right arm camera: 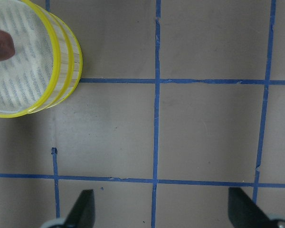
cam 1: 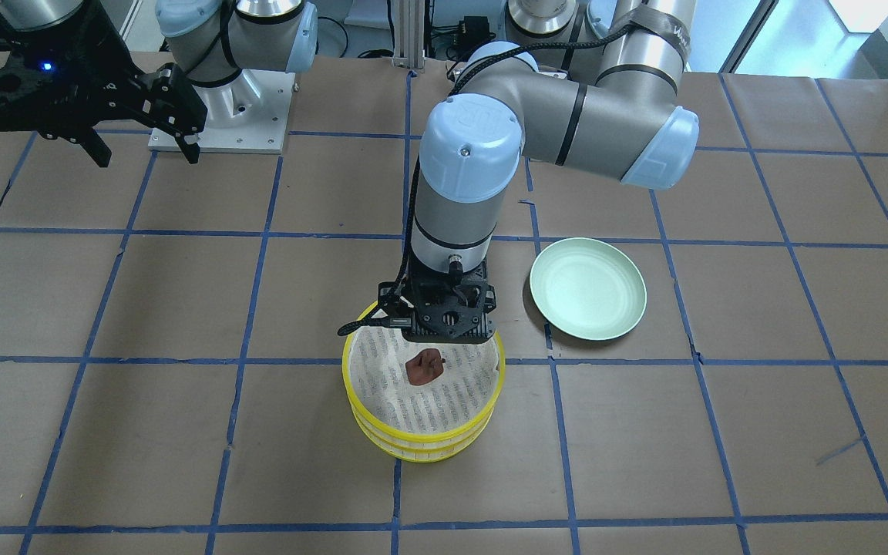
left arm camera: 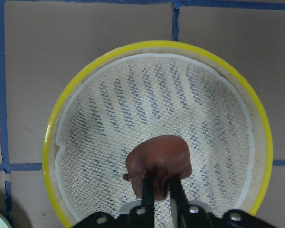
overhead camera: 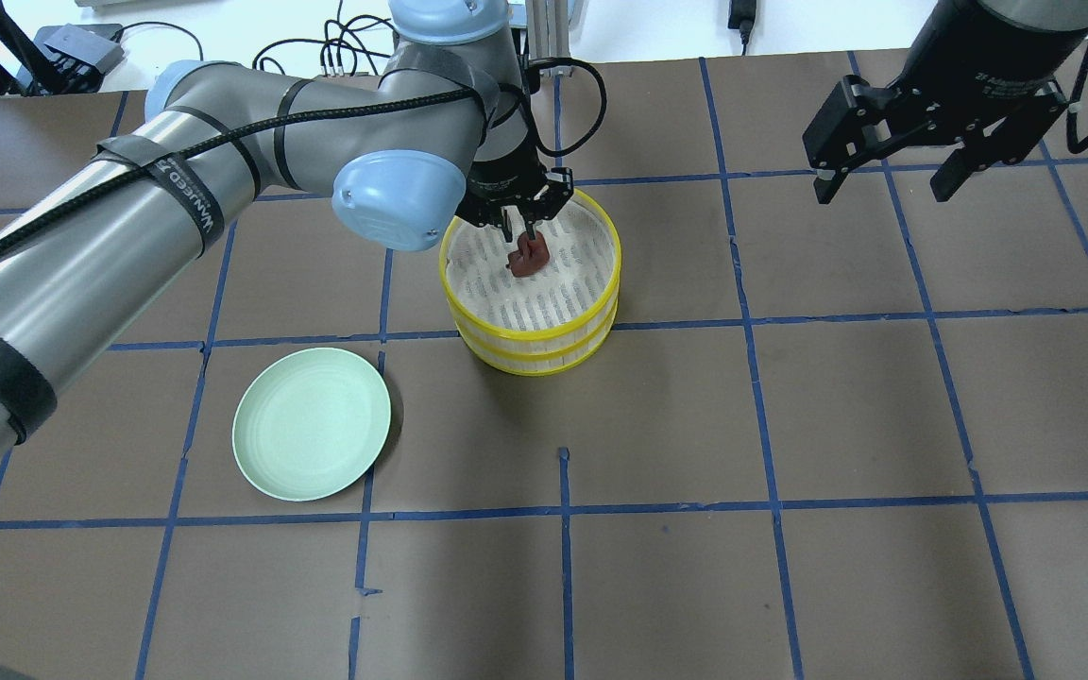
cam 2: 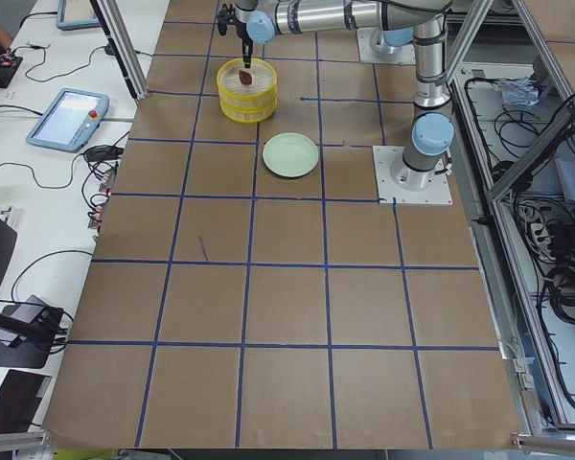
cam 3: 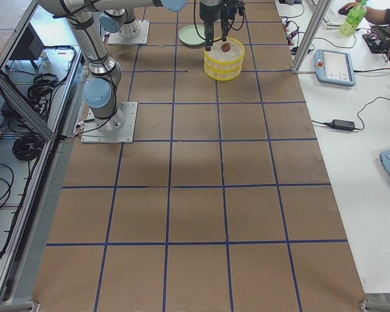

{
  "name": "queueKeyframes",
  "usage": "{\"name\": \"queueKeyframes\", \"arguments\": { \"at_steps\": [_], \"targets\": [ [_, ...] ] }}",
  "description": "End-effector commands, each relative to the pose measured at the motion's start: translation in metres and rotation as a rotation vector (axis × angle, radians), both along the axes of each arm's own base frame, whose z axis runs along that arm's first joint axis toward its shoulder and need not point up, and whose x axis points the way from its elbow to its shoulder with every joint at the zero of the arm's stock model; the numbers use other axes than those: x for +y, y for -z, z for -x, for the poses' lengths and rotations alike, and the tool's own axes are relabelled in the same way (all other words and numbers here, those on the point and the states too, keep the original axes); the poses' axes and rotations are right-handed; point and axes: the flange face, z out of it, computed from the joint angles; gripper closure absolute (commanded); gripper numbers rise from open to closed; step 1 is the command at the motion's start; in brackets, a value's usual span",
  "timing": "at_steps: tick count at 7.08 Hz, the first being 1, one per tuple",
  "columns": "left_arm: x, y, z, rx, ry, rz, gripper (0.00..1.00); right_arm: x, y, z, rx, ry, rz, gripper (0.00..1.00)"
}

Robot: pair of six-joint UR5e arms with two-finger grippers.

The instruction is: Stack buns with steamer

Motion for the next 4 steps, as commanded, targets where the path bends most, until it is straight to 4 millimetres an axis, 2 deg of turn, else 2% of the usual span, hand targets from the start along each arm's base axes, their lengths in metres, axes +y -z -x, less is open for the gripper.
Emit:
{"name": "queueKeyframes", "arguments": {
  "at_steps": [1, 2, 3, 4],
  "targets": [
    [0.013, -0.037, -0.01, -0.004, 0.012, 0.022, 0.01, -0.004, 0.0, -0.006, 0.003, -0.037, 0.039, 0.0],
    [0.035, -0.079, -0.036, -0.003, -0.009, 0.002, 0.04, -0.009, 0.002, -0.008, -0.002, -0.052, 0.051, 0.0],
    [0.057, -0.11, -0.072, -0.018, -0.001, -0.048, 0.04, -0.006, 0.004, -0.012, 0.004, -0.064, 0.037, 0.0],
    [0.067, -0.141, -0.104, -0.024, -0.022, -0.045, 0.02, -0.007, 0.003, -0.018, 0.002, -0.074, 0.048, 0.0]
  ]
}}
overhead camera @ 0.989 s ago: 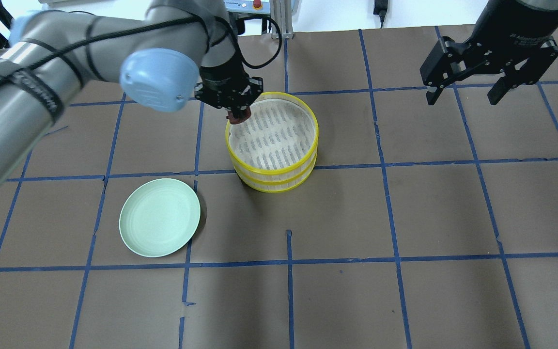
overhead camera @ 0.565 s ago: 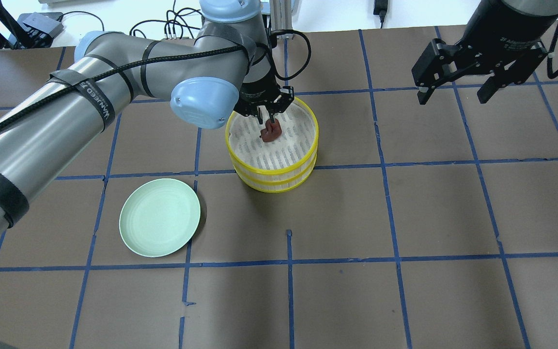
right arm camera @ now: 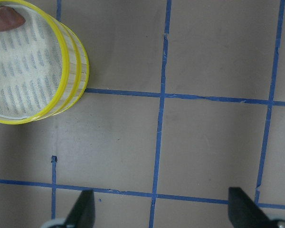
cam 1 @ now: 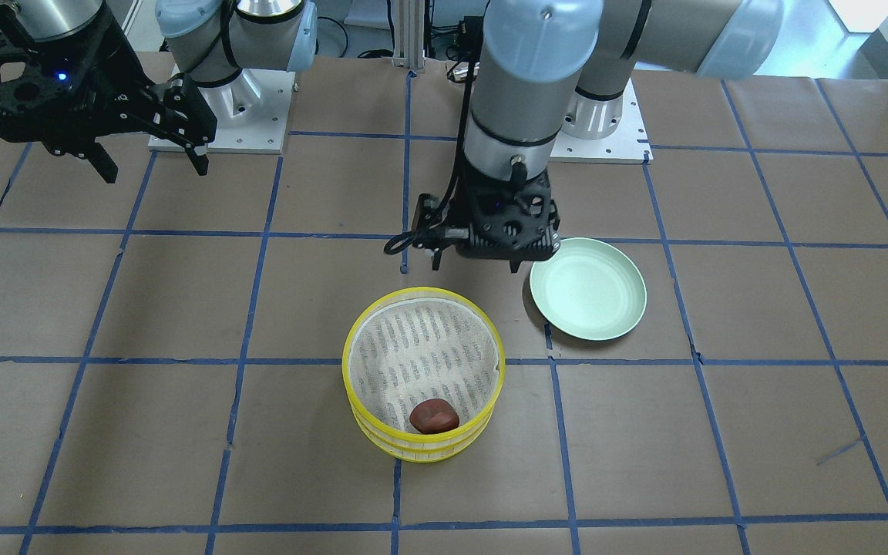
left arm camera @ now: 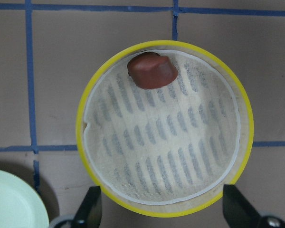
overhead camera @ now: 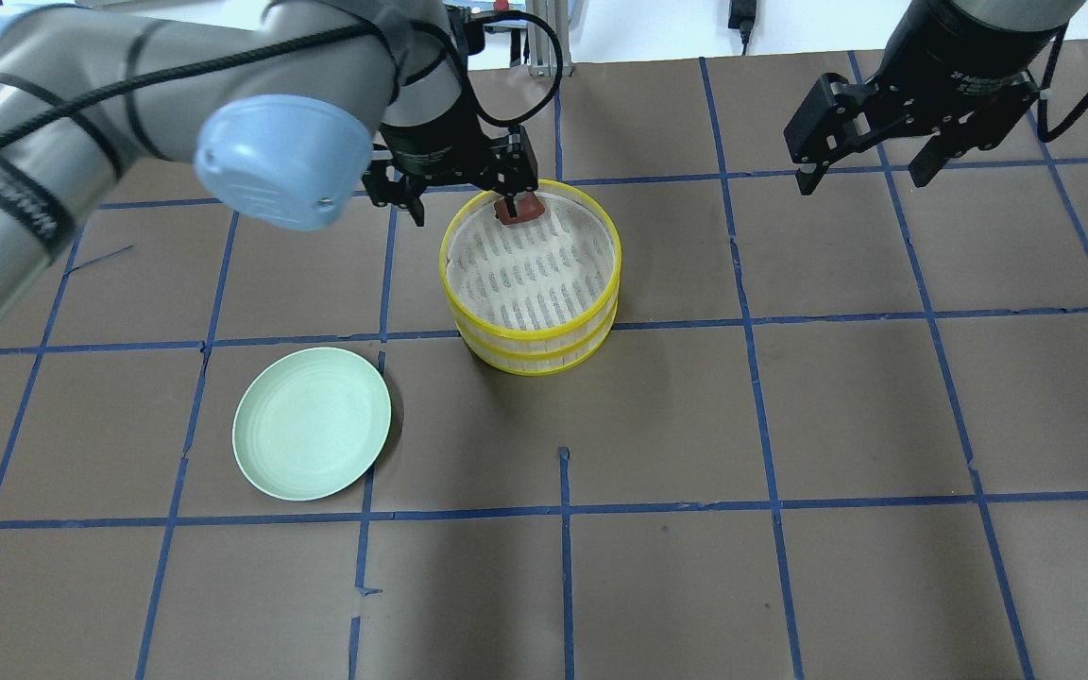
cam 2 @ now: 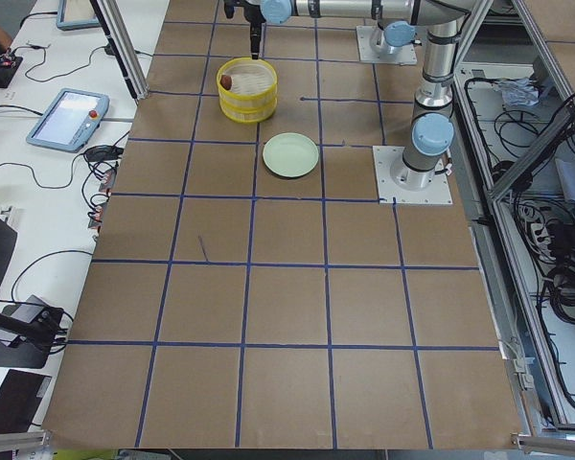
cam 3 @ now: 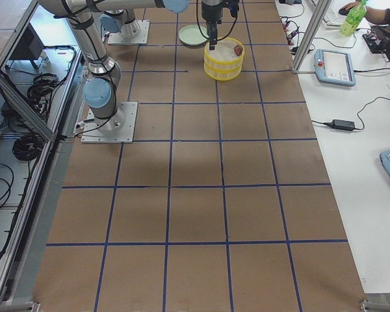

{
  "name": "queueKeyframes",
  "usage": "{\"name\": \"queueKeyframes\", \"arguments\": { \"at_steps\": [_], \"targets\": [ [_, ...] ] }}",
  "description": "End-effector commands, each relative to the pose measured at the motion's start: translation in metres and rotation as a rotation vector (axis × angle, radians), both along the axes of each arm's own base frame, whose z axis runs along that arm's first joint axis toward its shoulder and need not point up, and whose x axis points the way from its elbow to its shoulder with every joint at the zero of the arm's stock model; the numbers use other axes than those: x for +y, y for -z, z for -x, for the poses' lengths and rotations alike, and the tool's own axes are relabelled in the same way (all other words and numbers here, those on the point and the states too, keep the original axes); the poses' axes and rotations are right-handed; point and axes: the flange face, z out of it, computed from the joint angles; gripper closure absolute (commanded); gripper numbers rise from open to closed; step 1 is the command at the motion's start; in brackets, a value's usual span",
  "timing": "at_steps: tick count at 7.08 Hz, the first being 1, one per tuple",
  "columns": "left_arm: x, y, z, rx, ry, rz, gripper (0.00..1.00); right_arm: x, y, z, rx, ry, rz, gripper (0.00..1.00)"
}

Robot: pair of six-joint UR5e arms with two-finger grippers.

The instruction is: Stack buns with steamer

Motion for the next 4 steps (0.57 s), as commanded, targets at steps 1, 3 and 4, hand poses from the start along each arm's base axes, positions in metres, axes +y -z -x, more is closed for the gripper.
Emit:
{"name": "queueKeyframes", "arguments": {
  "at_steps": [1, 3, 4],
  "targets": [
    [0.026, -0.035, -0.067, -0.021, -0.039, -0.076, 0.01, 0.003, 0.004, -0.006, 0.004, -0.015, -0.013, 0.0],
    [0.062, -0.032, -0.086, -0.032, 0.088, -0.125, 0.03, 0.001, 0.003, -0.006, 0.004, -0.003, 0.002, 0.0],
    [0.058, -0.037, -0.087, -0.032, 0.091, -0.083, 0.02, -0.001, 0.007, -0.004, 0.001, -0.009, -0.001, 0.0]
  ]
}}
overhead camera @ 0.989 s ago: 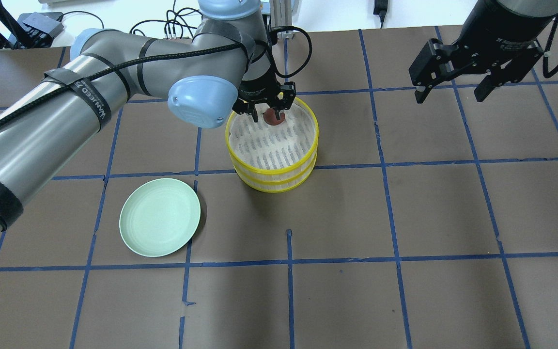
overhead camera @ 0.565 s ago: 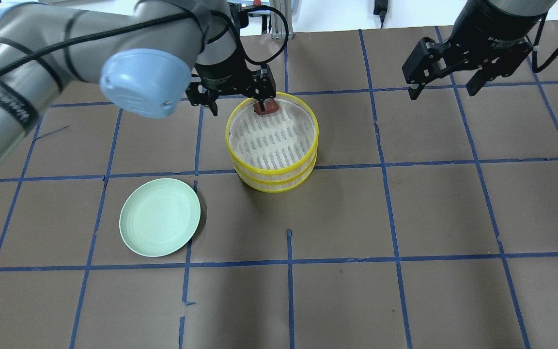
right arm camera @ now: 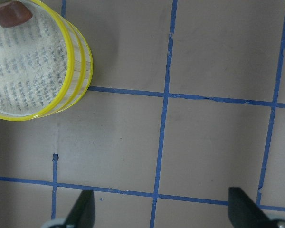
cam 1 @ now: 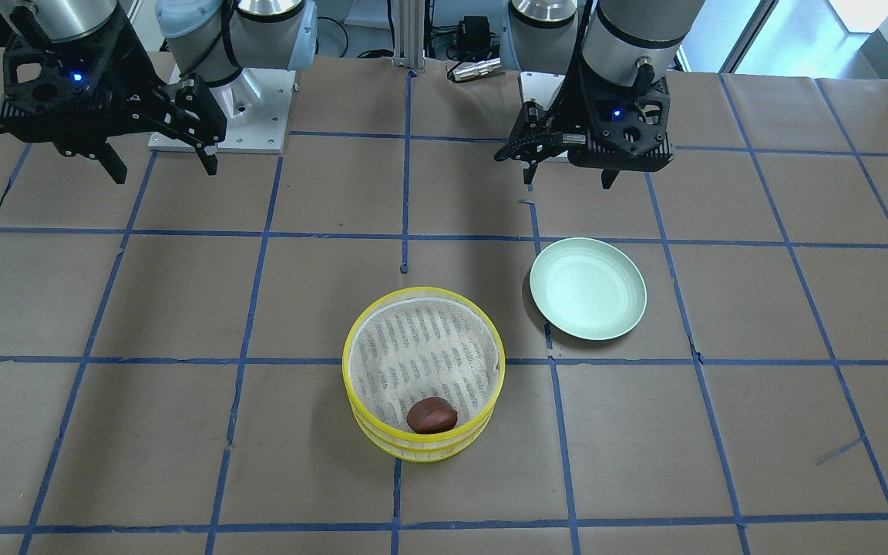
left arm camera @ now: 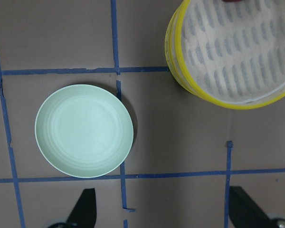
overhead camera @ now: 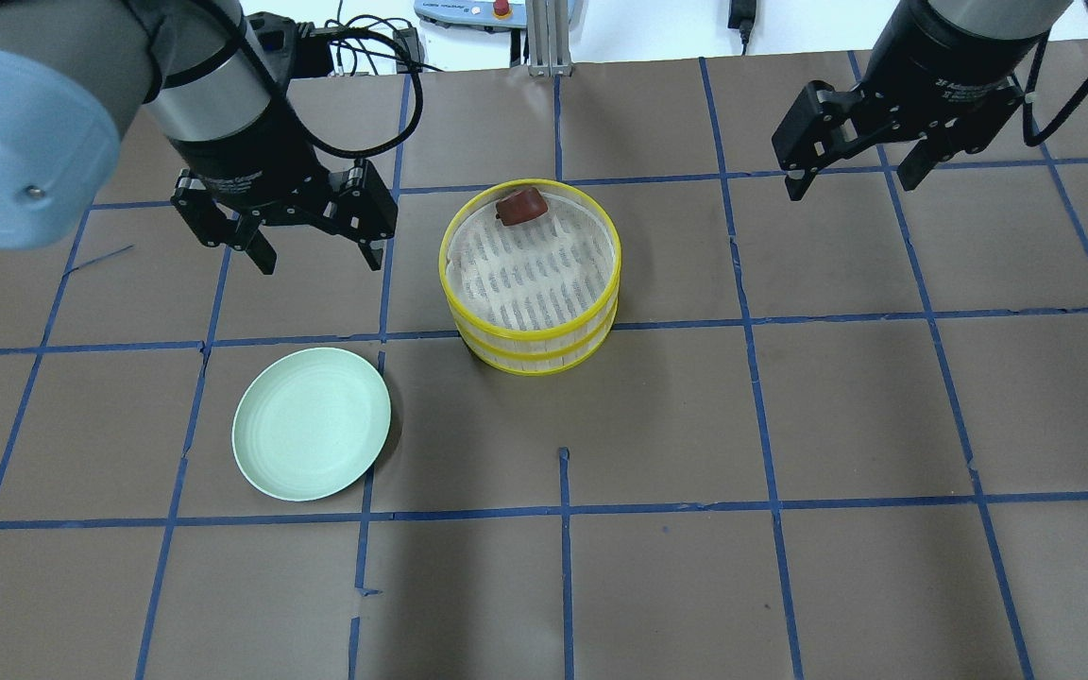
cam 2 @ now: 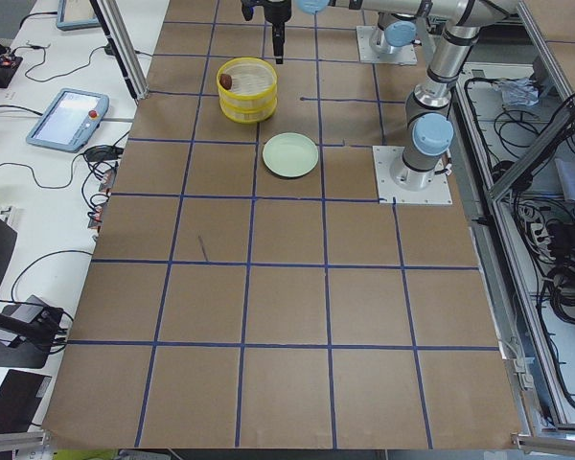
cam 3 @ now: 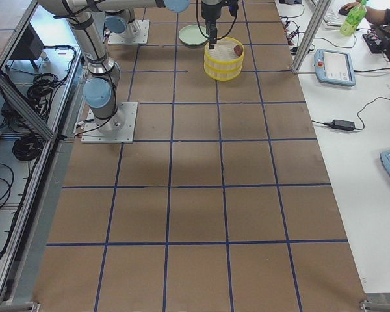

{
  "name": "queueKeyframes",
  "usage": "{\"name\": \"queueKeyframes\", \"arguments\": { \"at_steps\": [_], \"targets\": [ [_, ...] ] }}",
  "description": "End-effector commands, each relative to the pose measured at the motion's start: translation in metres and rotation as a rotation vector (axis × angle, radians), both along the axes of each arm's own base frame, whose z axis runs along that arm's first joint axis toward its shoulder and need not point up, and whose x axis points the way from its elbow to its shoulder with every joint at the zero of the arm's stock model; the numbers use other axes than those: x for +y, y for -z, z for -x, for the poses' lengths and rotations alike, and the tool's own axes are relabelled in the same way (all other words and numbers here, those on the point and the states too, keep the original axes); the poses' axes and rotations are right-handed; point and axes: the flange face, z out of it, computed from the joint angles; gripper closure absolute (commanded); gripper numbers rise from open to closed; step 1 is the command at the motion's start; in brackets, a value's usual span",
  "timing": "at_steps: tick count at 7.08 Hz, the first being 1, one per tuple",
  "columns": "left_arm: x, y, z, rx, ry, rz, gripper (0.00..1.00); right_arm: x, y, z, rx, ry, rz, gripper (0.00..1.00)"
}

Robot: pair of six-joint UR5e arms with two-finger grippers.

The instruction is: Stack buns with steamer

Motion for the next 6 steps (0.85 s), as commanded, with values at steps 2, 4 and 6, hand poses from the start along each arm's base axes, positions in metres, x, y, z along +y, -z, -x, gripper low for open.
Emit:
{"name": "queueKeyframes", "arguments": {
  "at_steps": [2, 4, 6],
  "targets": [
    [0.0003, -0.0039, -0.0103, 0.003, 0.015, 0.038, 0.0, -0.0014, 0.0053, 0.006, 0.004, 0.019, -0.022, 0.0],
    [0.0014, -0.0046, -0.0103, 0.003, 0.012, 0.039, 0.0, 0.0003, 0.0091, 0.0036, 0.002, 0.014, -0.029, 0.0],
    [0.0029, -0.0044, -0.0104, 0.003, 0.016, 0.038, 0.0, 0.0002, 0.0125, 0.0045, 0.003, 0.016, -0.039, 0.0]
  ]
}}
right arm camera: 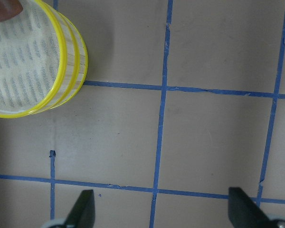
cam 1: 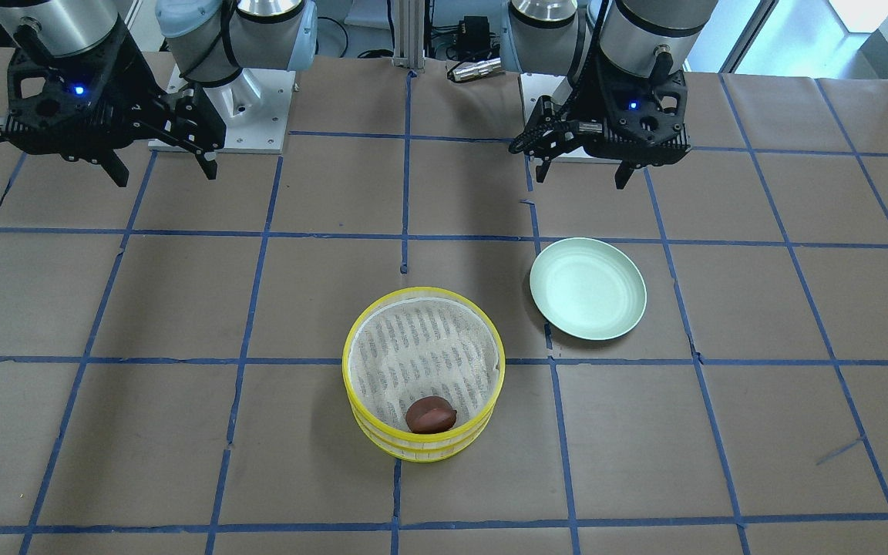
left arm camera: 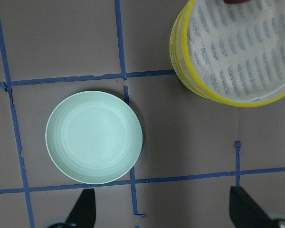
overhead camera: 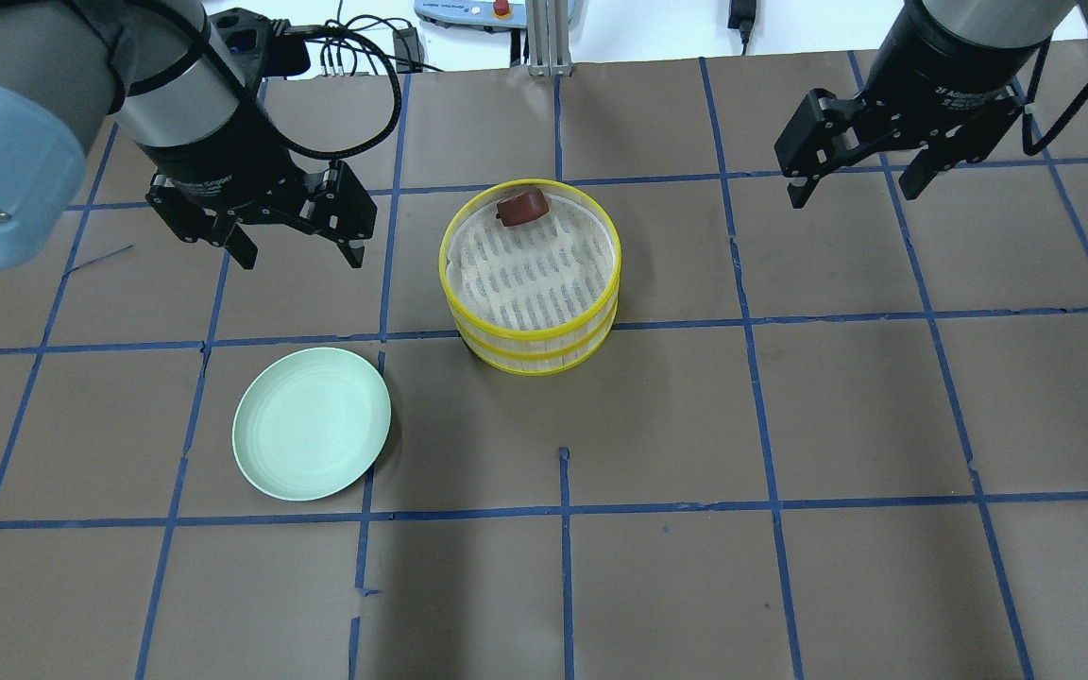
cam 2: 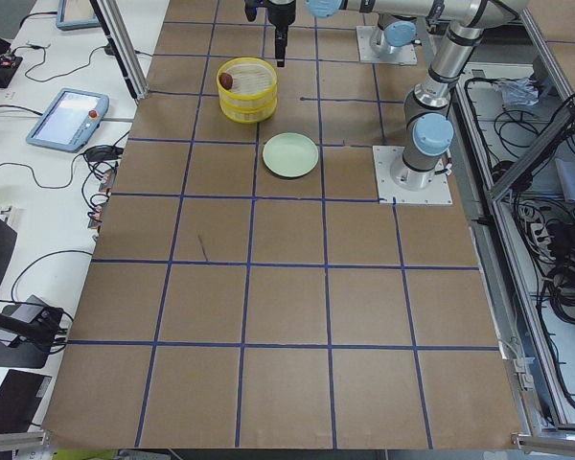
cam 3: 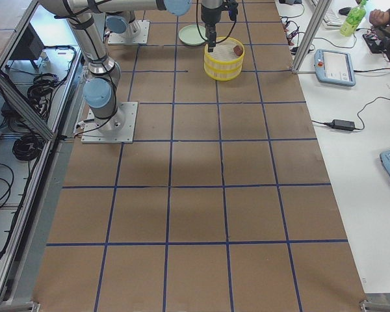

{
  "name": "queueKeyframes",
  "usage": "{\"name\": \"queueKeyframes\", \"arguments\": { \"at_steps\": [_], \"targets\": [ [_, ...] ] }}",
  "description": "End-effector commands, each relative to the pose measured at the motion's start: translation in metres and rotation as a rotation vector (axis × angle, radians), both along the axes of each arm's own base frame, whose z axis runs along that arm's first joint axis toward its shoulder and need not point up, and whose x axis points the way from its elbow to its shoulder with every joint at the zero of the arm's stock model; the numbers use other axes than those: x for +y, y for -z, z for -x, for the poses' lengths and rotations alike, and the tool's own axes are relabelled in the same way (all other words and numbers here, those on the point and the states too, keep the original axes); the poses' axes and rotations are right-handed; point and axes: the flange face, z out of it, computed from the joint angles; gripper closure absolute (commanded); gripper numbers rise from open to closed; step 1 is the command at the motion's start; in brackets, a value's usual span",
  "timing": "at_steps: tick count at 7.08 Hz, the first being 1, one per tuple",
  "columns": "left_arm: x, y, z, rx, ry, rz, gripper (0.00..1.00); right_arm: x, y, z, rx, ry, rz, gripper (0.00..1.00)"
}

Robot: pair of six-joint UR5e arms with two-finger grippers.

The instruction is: Stack buns with steamer

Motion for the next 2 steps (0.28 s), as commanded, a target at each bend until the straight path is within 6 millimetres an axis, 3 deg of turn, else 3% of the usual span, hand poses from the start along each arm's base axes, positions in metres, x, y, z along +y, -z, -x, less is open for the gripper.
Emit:
{"name": "queueKeyframes", "arguments": {
  "at_steps": [1, 2],
  "targets": [
    [0.0035, -0.0006, -0.0012, -0.002, -0.003, -0.002, 0.0, -0.0001, 0.0015, 0.0001, -0.002, 0.001, -0.003, 0.0],
    [0.0036, 0.0002, -0.0012, -0.002, -0.001, -0.003, 0.0, -0.0001, 0.0015, -0.0001, -0.004, 0.001, -0.003, 0.0]
  ]
}}
